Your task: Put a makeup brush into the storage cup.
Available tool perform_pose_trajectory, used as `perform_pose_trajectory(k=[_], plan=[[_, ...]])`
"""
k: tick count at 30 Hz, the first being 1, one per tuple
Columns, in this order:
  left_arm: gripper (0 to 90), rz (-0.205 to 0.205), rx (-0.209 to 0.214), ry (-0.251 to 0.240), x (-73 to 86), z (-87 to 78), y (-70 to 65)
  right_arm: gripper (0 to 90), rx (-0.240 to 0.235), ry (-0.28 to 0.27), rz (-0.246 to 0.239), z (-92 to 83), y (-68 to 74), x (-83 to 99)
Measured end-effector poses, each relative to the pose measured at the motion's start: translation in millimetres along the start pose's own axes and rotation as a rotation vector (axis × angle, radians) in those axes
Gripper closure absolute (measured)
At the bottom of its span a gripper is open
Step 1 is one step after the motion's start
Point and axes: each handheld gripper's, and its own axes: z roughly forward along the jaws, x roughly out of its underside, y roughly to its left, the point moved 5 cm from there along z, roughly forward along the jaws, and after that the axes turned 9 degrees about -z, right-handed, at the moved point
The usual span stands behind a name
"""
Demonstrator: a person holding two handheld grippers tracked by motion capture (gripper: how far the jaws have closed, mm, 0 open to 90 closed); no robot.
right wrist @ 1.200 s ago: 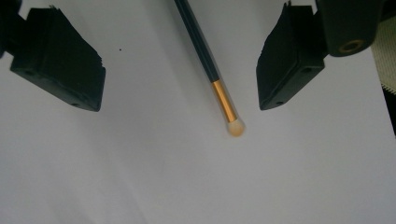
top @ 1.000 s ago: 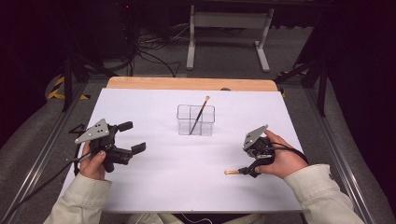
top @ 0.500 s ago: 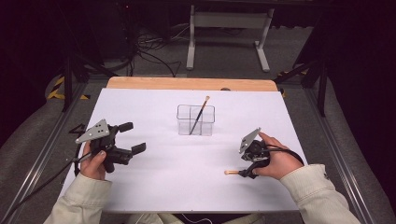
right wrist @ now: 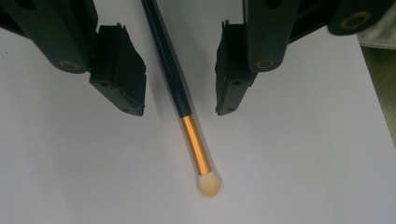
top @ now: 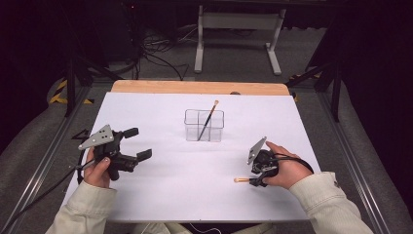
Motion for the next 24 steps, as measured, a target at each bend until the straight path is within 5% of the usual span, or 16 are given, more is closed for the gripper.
perform_pose_trajectory(k=[24], plan=[[1.3,-0.004,-0.003,0.005,2.3,0.5,1.4,69.9,-0.023,0.080,-0.063,8.5,0.3,1.3]])
